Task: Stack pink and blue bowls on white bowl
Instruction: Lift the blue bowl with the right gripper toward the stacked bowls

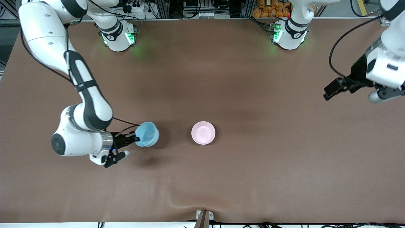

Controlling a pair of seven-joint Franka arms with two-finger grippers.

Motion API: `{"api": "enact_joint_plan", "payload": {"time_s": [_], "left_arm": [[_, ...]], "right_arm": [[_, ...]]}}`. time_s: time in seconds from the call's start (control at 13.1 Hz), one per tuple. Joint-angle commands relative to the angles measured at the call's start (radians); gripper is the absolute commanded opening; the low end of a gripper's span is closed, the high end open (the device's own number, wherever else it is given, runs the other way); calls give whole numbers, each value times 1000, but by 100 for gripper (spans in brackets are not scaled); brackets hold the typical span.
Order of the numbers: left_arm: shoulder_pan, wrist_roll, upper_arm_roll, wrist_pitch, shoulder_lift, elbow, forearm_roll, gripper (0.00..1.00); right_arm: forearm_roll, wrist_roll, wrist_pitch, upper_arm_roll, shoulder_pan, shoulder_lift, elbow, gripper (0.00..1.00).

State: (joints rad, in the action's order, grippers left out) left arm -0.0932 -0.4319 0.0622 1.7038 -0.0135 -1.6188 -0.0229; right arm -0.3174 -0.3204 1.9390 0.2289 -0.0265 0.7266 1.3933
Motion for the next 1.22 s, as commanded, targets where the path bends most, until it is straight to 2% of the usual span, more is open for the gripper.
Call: {"api": "enact_joint_plan", "payload": {"time_s": [0.0, 0.15, 0.23, 0.46, 0.77, 1.15], "left_arm": [[35, 128, 1, 19, 2, 5, 12, 100], [90, 195, -2, -42, 39, 78, 35, 100], [90, 200, -1, -85, 43, 100, 35, 100], [92, 208, -2, -98, 43, 108, 32, 100], [90, 209, -1, -101, 40, 106, 20, 100], [89, 209, 5, -101, 40, 108, 20, 100]], "right_arm": [[-23, 111, -15, -3, -67, -38, -19, 0], [-22, 261, -8, -3, -137, -39, -32, 0], [-23, 350, -9, -5, -168, -33, -74, 0], [-25, 694, -5, -3, -258, -27, -88, 0], [-22, 959, 93, -11, -322, 8, -92, 0], [-20, 1058, 120, -14, -319, 60, -83, 0]]}}
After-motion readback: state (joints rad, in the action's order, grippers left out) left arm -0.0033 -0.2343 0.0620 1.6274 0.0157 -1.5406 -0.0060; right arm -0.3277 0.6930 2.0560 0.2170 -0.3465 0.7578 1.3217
